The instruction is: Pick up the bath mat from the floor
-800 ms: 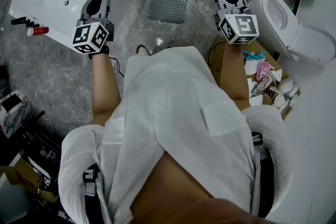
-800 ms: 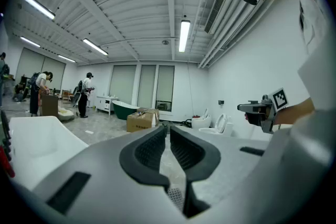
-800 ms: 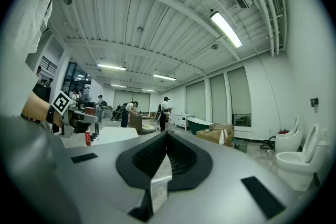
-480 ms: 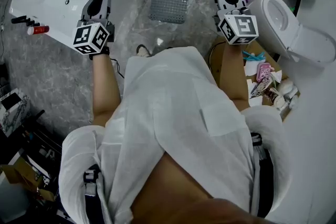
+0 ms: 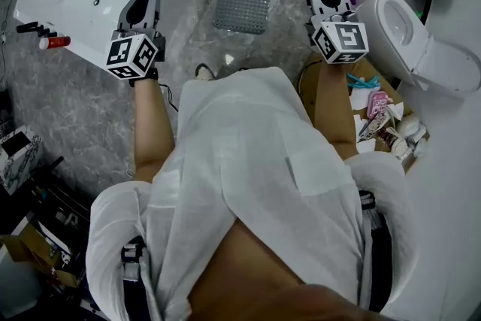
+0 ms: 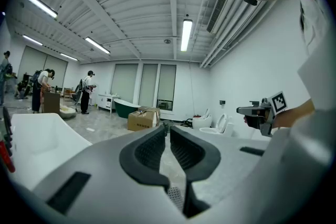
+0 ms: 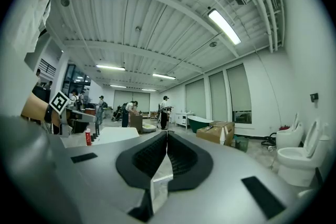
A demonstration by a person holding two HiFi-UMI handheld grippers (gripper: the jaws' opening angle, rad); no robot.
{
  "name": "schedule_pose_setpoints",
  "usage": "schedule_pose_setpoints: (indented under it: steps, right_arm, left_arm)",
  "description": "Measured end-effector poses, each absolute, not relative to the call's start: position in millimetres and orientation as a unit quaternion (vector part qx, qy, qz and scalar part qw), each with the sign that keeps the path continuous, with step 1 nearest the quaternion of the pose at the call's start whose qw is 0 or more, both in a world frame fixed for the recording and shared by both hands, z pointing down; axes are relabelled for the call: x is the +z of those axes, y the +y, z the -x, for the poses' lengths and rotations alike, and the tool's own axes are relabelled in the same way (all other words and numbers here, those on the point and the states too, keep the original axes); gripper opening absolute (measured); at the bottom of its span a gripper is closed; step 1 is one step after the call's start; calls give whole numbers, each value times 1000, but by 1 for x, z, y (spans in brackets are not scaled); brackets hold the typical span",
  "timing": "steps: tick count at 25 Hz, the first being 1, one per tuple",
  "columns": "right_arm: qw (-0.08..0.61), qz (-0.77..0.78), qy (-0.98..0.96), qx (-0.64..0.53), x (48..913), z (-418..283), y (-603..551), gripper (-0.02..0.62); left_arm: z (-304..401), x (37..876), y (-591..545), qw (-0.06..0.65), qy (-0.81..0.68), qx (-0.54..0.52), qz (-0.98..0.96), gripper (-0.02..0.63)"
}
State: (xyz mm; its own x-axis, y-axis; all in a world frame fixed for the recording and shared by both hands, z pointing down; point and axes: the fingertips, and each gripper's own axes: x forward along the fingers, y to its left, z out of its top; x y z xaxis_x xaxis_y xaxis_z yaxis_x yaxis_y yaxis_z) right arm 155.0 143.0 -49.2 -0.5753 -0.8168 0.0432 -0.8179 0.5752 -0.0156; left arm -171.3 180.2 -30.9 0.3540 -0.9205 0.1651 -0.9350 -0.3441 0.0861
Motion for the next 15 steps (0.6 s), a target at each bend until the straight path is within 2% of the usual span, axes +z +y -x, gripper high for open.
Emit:
schedule_pose_setpoints:
  steps: [15]
  right_arm:
    - [64,-475,-876,44,4,-130,75,29]
  left_arm:
    - [204,19,130,123,-563,51,-816,38]
